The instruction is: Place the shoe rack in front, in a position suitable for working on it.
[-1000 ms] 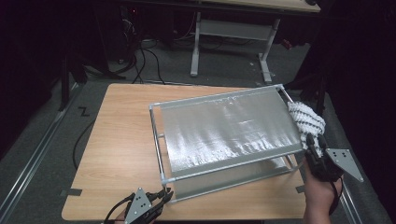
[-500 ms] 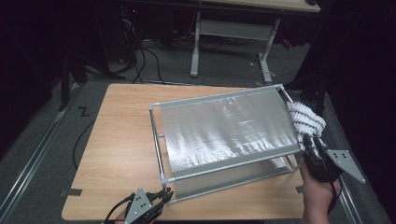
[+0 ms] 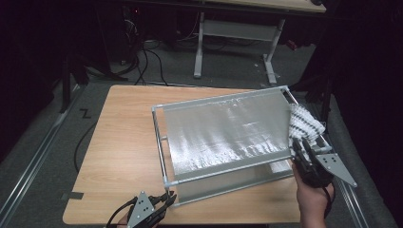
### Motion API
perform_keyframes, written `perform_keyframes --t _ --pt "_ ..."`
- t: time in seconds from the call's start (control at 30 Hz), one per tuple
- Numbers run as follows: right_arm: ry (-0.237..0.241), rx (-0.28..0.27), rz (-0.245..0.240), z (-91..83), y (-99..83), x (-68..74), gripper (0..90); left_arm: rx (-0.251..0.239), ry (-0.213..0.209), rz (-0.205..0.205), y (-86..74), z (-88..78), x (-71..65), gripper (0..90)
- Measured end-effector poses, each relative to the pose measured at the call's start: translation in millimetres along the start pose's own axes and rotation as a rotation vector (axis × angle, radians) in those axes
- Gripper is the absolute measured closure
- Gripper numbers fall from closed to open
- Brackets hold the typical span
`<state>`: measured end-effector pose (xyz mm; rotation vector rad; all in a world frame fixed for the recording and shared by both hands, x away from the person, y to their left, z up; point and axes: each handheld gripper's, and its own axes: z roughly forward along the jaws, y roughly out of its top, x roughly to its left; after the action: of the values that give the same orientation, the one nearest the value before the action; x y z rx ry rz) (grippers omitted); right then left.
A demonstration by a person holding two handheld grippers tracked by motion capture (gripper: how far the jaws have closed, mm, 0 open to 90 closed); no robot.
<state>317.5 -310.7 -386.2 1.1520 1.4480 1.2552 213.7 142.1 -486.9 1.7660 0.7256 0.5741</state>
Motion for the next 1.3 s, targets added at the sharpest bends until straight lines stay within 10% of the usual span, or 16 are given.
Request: perform_keyframes --t 1.3 --pt "0.63 -0.03 -0.245 -41.2 15.4 247.1 70.0 0.005 0.012 0.01 0.3 0.7 -1.5 80.3"
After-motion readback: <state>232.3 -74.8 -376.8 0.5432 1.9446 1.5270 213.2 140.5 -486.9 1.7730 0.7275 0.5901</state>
